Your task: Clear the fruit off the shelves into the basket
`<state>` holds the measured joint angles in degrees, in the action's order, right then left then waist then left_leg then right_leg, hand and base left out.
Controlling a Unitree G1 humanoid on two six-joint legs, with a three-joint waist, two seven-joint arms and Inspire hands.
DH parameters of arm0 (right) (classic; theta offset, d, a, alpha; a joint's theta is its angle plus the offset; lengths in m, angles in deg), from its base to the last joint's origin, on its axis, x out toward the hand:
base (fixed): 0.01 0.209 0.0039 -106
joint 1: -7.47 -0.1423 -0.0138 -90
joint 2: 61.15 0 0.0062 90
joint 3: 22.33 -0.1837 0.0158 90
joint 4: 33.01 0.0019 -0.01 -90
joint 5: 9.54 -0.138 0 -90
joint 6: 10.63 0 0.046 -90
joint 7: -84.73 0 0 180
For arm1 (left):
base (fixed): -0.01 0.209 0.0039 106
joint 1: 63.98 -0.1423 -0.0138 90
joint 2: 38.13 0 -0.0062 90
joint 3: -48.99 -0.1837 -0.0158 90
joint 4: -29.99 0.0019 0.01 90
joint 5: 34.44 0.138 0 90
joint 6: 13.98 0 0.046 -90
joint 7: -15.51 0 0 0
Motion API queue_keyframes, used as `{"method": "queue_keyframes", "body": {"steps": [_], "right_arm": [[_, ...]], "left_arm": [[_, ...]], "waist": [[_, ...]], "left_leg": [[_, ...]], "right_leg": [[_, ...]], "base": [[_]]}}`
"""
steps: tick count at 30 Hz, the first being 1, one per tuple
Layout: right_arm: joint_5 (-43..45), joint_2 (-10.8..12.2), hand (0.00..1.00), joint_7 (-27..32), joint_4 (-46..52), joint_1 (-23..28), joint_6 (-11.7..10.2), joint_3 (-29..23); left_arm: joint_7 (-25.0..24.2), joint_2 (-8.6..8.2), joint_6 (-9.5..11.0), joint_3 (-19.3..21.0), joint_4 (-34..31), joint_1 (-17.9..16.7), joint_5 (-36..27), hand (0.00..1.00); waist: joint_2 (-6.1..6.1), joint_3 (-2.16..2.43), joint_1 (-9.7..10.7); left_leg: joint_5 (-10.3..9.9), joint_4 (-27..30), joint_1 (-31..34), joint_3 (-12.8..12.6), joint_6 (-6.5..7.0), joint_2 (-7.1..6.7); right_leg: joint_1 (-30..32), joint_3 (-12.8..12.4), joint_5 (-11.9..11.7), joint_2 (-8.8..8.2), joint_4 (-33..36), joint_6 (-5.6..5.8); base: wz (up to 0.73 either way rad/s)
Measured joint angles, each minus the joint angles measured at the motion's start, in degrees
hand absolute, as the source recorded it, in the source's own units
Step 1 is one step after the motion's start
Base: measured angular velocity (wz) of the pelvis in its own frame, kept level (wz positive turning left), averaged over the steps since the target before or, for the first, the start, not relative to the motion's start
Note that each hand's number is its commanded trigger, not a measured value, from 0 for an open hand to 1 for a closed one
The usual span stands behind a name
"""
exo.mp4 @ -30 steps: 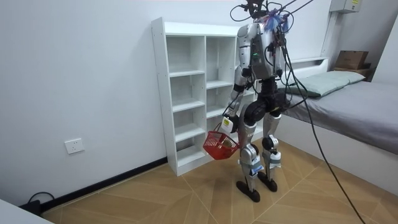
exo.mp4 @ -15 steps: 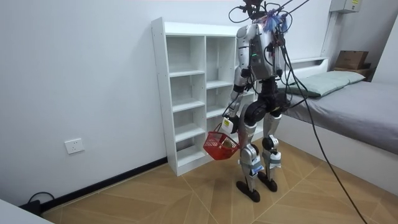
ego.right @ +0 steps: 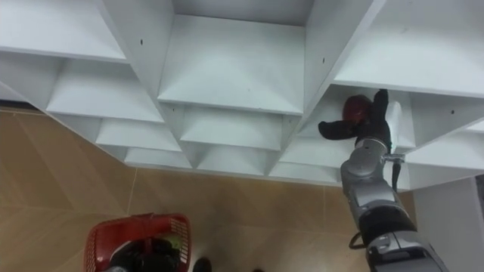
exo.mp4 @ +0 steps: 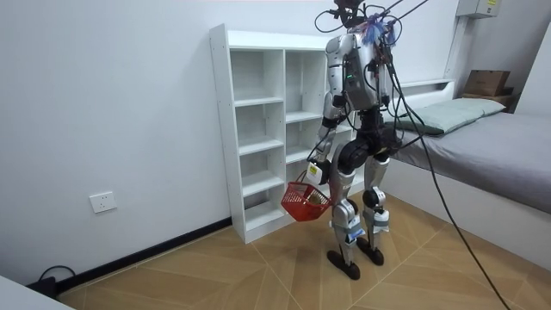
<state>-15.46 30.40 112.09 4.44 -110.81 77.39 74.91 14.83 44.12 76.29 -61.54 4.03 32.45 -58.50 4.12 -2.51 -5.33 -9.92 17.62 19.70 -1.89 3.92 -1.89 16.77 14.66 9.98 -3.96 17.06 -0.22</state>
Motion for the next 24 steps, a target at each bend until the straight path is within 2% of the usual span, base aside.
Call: {"method": "queue_keyframes", "body": {"steps": [9, 18, 24], "right_arm": [[0.0, 0.7, 0.0, 0.0, -0.1, -0.4, 0.0, 0.4], [-0.2, 0.9, 0.0, 0.9, -3.5, -2.1, 0.0, 0.4], [-0.2, 0.9, 0.0, 1.0, -3.8, -2.1, 0.1, 0.4]], "left_arm": [[0.0, -0.52, 0.0, 0.1, 0.1, 0.0, -0.1, 1.0], [0.0, -0.83, 0.0, -0.1, 0.0, 0.2, -1.3, 1.0], [0.0, -0.84, 0.0, 0.0, 0.0, 0.2, -1.6, 1.0]], "waist": [[-0.65, 0.03, 0.0], [-0.64, 0.02, -1.4], [-0.52, -0.04, -1.4]], "left_leg": [[0.1, 0.2, 0.0, -0.1, 0.05, 0.04], [0.3, -0.1, -0.1, -0.1, 0.0, 0.03], [0.3, -0.2, -0.1, -0.2, 0.02, 0.01]], "right_leg": [[0.3, -0.2, 0.0, -0.07, 0.8, 0.0], [0.4, -0.3, 0.0, -0.13, 0.9, -0.01], [0.5, -0.3, 0.0, -0.17, 1.0, -0.01]], "base": [[0.0], [0.0], [0.0]]}}
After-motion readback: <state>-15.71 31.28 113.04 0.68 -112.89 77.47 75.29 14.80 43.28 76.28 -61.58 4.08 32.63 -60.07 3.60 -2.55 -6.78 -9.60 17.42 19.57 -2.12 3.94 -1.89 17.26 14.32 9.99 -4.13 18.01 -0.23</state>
